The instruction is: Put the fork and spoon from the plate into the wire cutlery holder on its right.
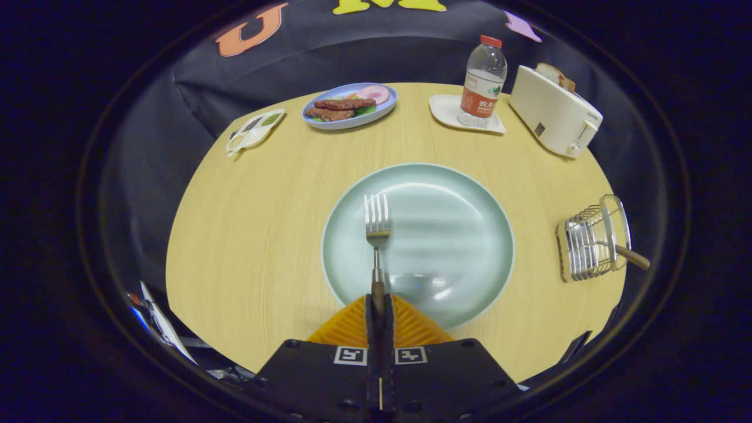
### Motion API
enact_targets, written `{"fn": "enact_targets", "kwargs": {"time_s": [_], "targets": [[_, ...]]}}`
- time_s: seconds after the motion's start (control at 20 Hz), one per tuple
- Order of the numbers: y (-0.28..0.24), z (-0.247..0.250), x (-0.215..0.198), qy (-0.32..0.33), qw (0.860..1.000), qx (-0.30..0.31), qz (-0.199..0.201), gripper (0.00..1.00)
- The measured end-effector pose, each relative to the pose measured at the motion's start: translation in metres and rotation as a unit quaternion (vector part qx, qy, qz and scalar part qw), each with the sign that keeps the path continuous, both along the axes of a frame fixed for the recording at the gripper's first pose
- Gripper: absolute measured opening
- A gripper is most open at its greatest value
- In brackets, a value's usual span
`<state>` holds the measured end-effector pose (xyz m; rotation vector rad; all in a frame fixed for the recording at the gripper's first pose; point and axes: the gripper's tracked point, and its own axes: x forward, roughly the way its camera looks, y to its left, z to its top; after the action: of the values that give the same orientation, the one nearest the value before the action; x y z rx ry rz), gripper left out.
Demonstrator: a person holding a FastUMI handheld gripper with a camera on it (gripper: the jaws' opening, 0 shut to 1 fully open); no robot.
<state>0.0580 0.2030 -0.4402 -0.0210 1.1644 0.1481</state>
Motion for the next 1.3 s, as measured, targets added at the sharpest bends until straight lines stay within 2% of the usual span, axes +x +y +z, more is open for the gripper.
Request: {"fn": "enact_targets", "kwargs": {"time_s": [0.3,0.55,0.85,1.1,1.3], "targets": [[-0.038,0.043,0.0,-0.015,1.0,0.003,0.002,0.02],[-0.098,0.075,0.011,-0.036,0.999,-0.009,-0.004,0.02],[-0.179,0.096,0.013,-0.03,0.999,-0.008,-0.043,0.02],[-0.233,0.109,0.004,-0.022,0.998,-0.007,-0.055,0.02],[-0.259,0.11,-0.011,0.014,0.998,-0.003,-0.057,0.03]]}}
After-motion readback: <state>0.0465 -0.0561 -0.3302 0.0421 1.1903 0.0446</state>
